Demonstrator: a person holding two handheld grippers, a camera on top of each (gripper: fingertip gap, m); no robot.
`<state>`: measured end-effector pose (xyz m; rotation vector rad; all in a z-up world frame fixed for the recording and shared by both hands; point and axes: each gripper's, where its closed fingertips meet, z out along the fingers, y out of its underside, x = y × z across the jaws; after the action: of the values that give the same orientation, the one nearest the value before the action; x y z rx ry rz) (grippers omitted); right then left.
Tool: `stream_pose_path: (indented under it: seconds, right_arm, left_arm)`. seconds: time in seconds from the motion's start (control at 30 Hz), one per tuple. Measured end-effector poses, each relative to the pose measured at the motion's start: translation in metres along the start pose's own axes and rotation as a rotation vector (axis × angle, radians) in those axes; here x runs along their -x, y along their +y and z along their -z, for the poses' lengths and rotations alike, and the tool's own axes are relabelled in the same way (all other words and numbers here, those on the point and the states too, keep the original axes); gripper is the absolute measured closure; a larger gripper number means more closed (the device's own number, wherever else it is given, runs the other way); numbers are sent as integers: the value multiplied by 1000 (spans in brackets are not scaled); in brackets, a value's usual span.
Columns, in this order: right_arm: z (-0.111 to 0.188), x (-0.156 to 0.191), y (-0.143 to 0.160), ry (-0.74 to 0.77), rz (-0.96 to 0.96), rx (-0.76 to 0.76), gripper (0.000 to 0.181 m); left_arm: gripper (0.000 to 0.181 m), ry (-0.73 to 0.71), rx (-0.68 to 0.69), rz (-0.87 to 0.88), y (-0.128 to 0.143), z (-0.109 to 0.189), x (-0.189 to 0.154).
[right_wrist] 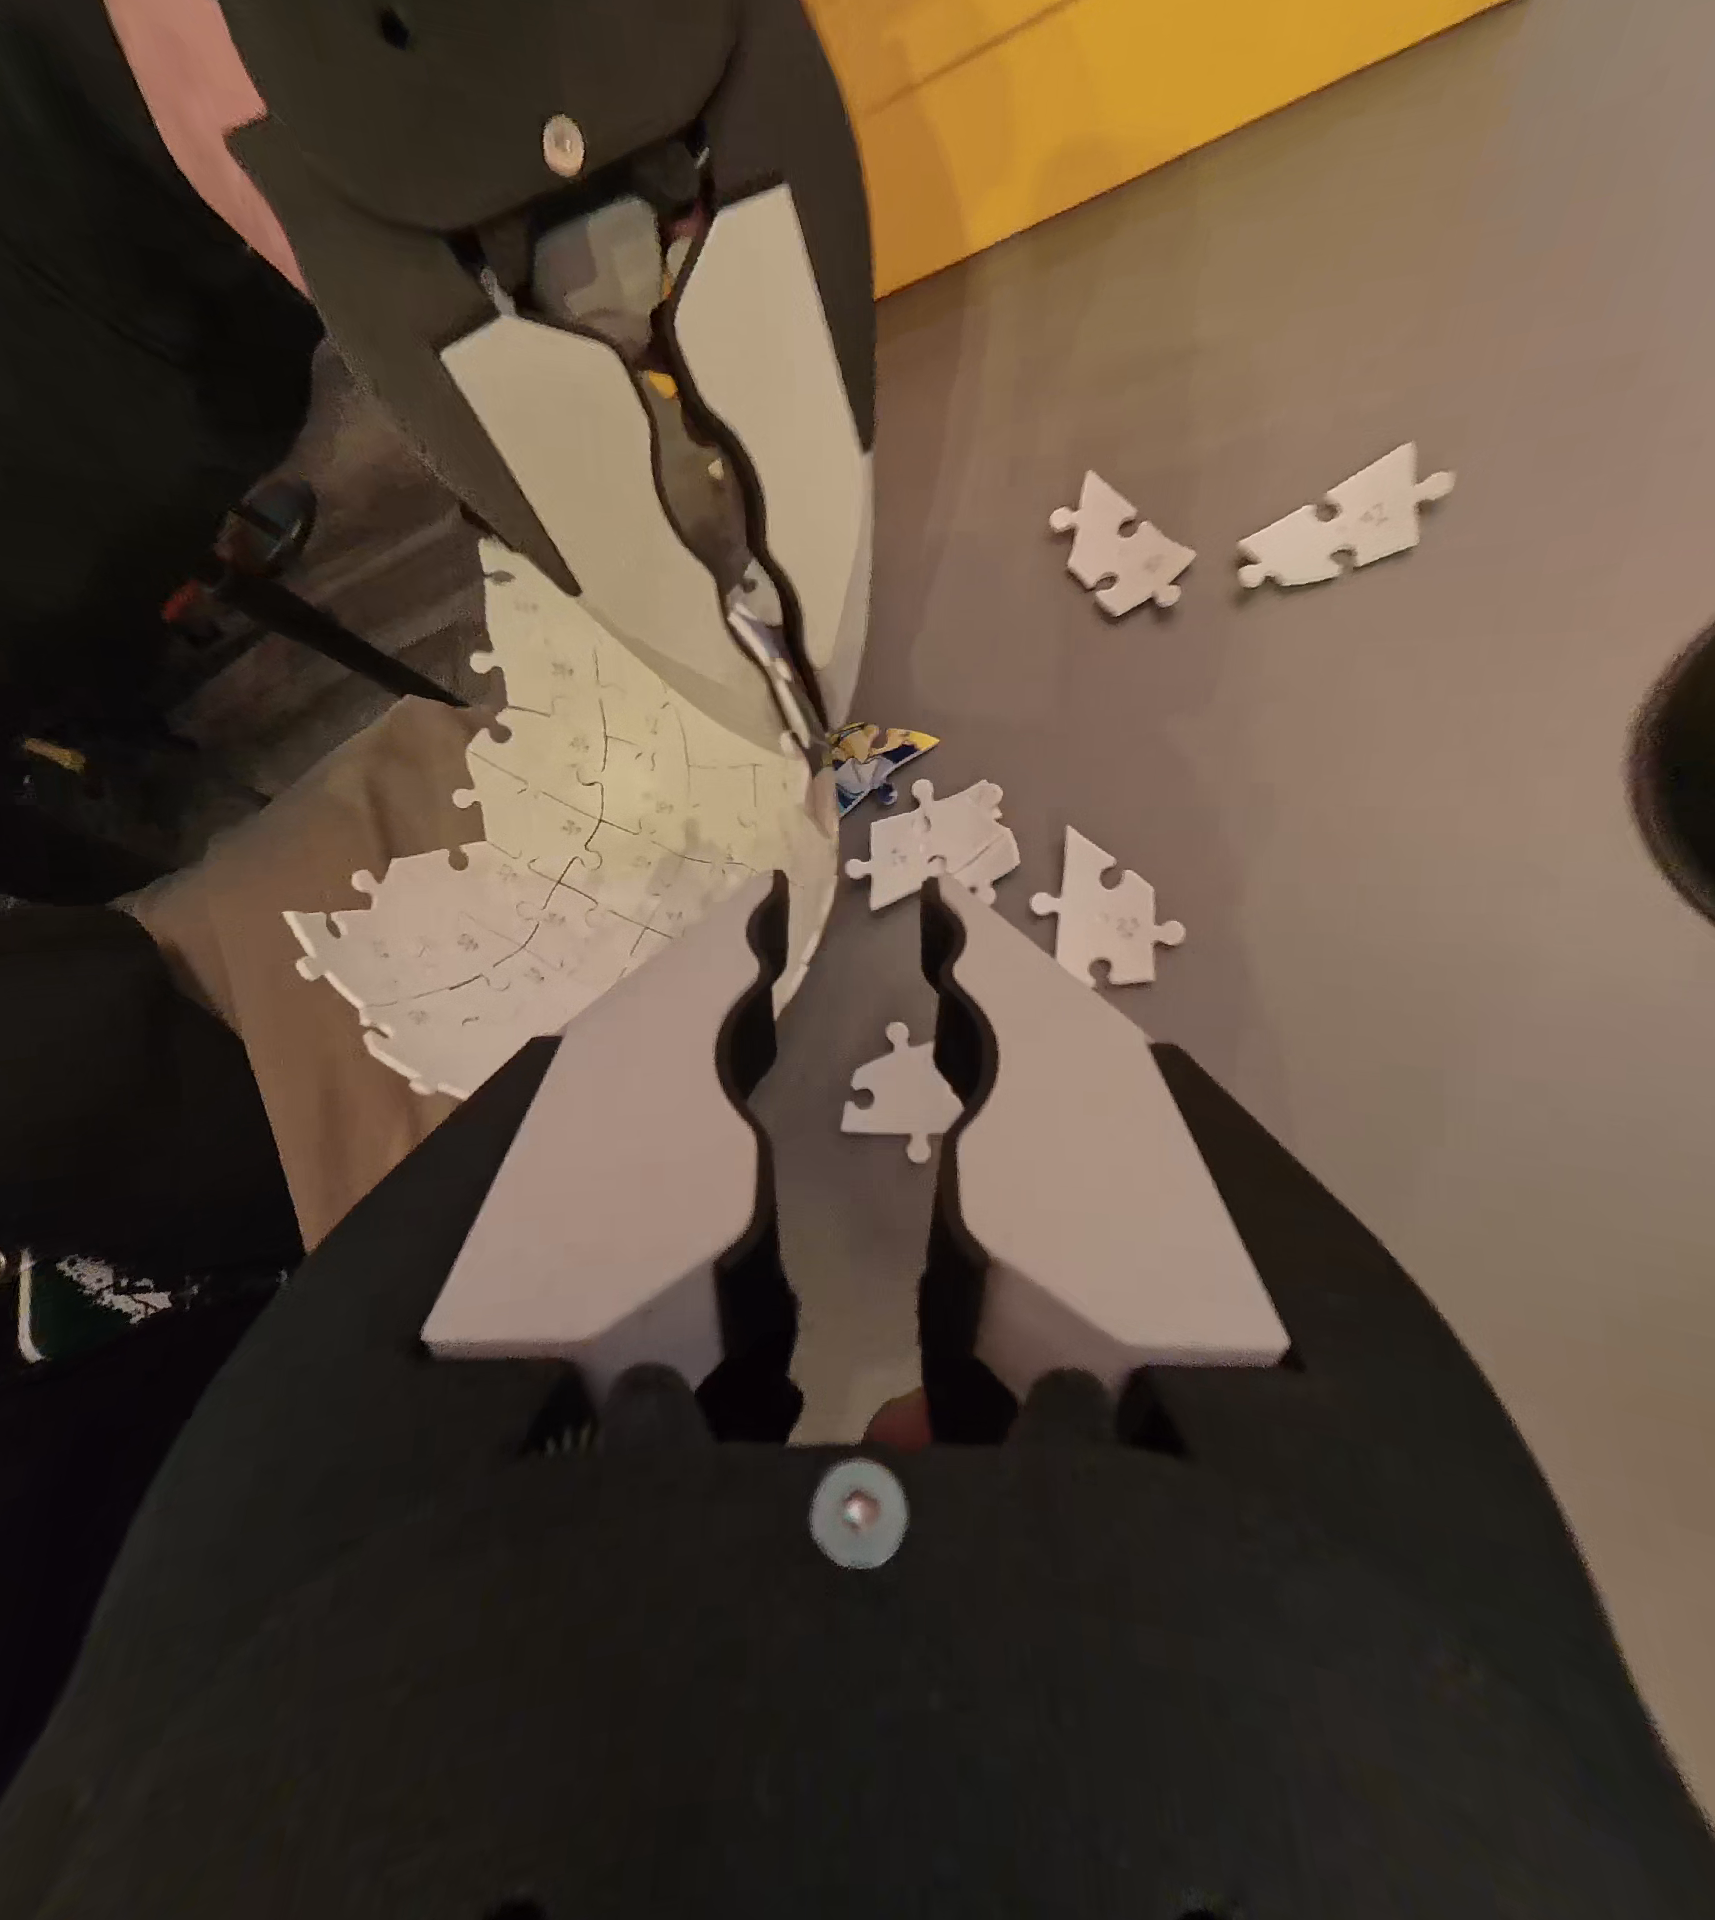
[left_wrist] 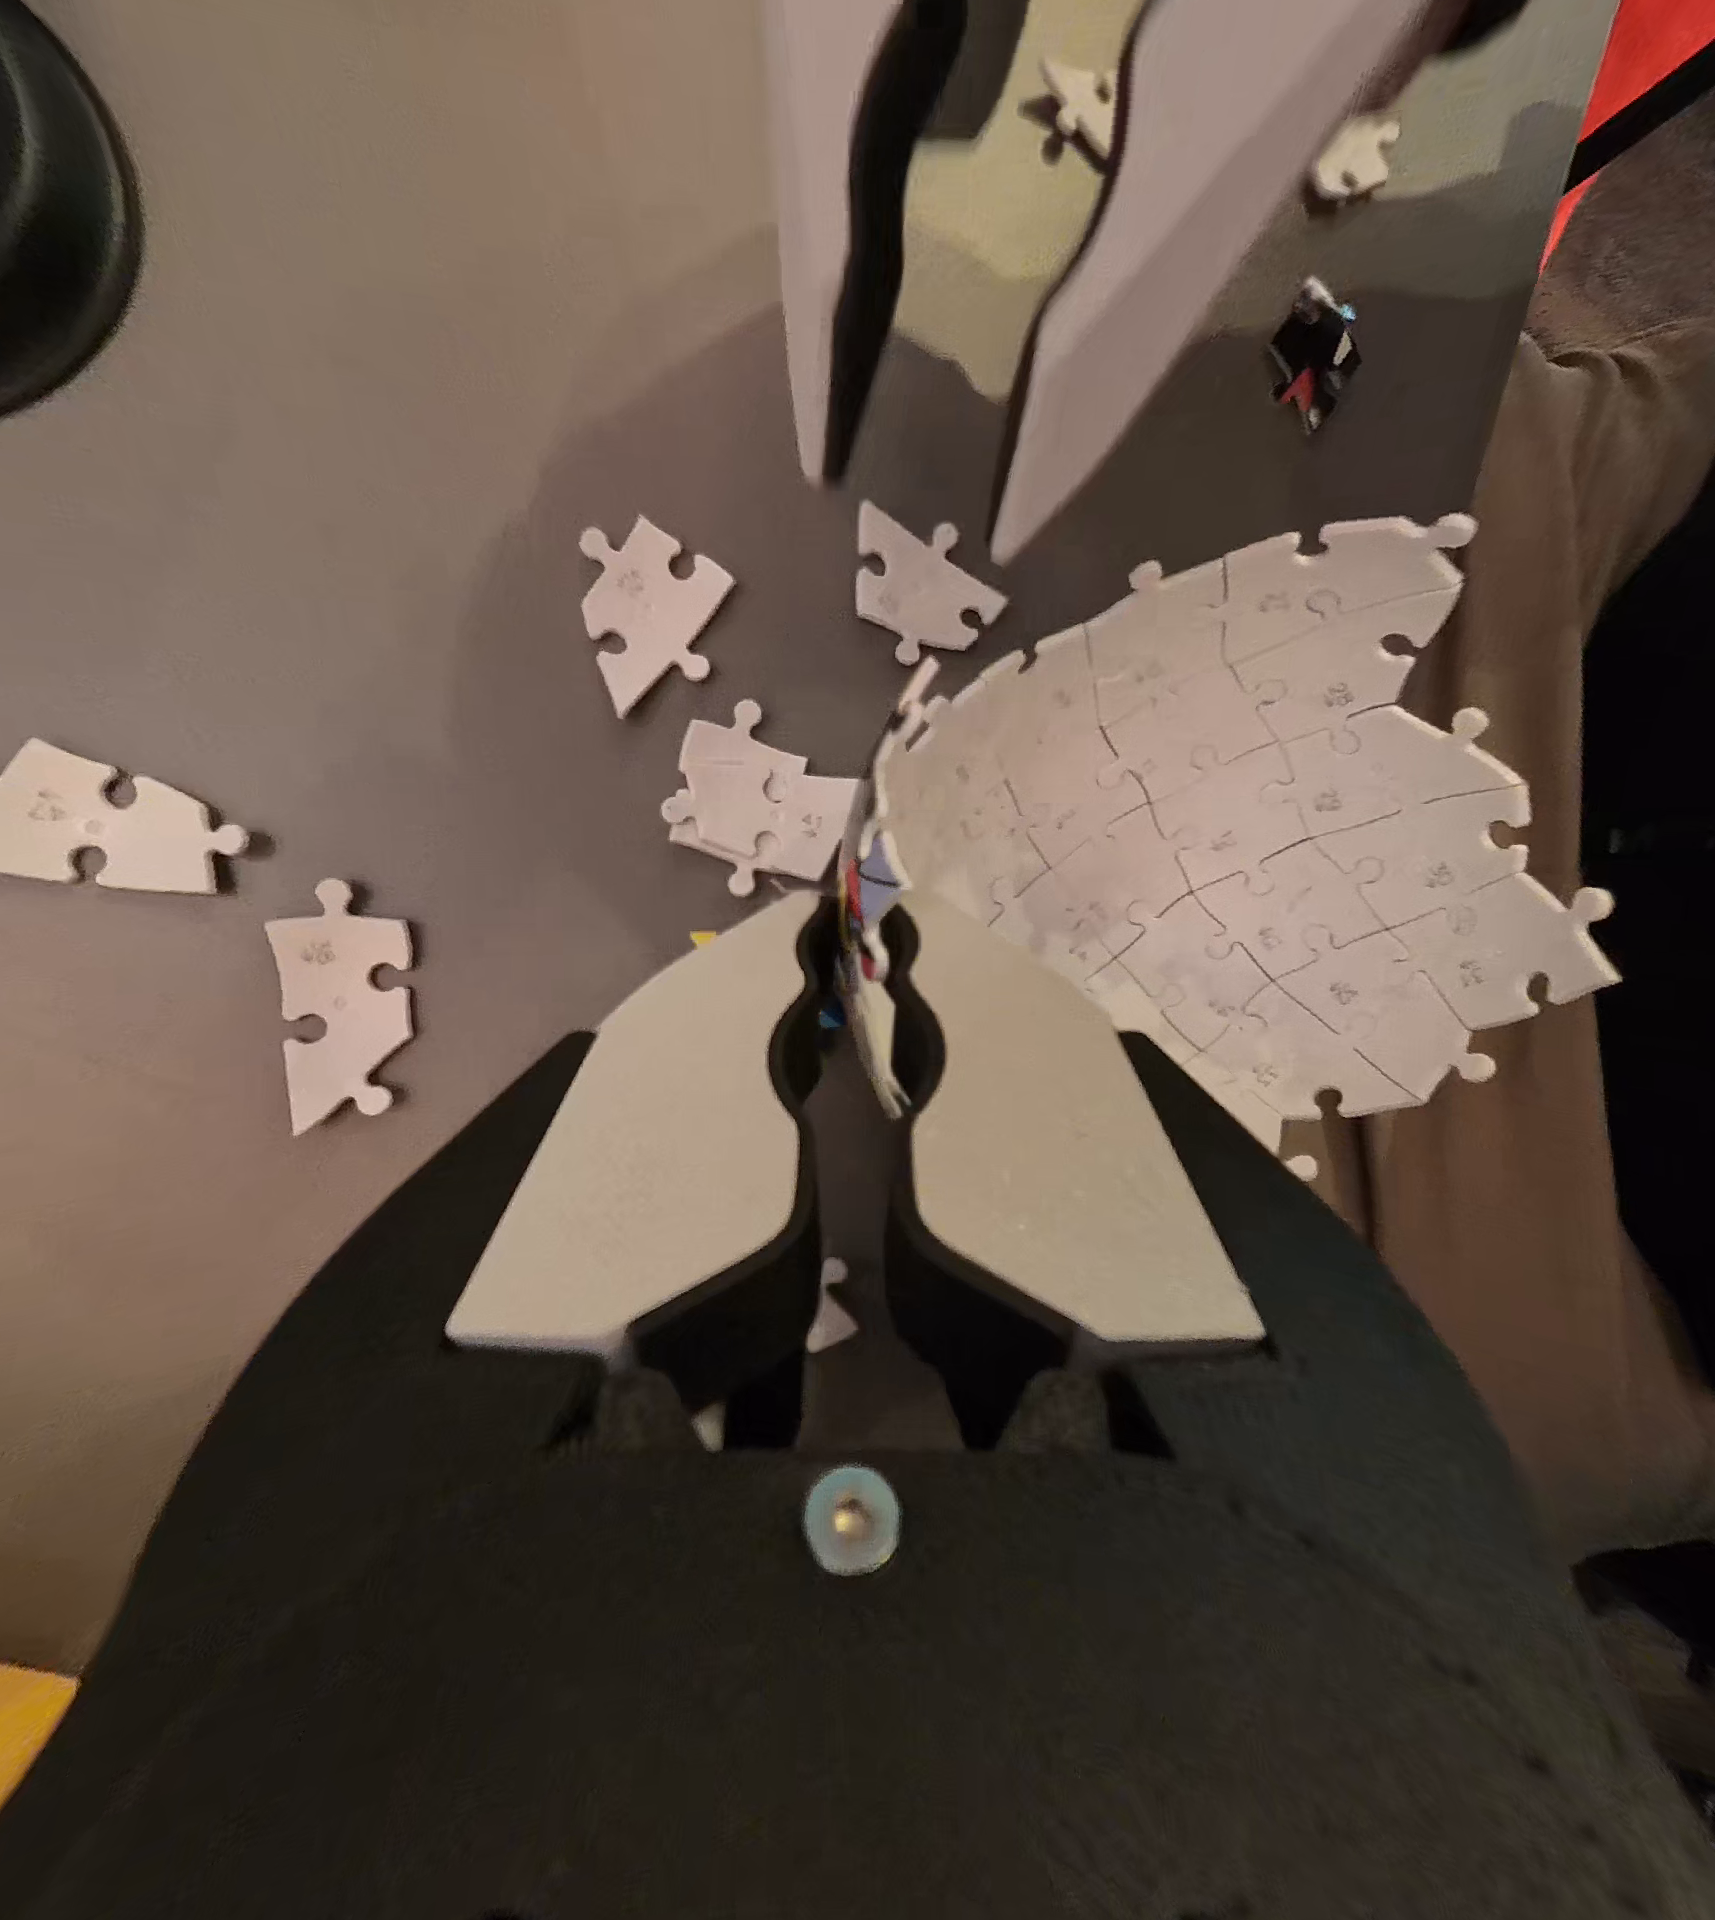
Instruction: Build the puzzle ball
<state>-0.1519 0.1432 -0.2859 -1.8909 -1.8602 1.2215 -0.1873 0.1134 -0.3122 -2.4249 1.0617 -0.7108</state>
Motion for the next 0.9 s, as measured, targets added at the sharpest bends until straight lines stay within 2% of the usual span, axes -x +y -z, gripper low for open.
stream_pose_path:
  seconds: [0.17,0.4,0.63,0.9]
  right_arm:
    - [22,-19,12,94,-10,16,159]
    - [13,-32,44,173,24,144,159]
    - [-5,-41,44,249,134,180,158]
    - [-15,-58,25,322,217,178,151]
  left_arm:
    - [172,23,47,53,8,0,-3]
    - [170,46,71,75,14,4,-8]
    - [171,49,88,93,17,5,-14]
    - [174,19,85,155,31,3,-22]
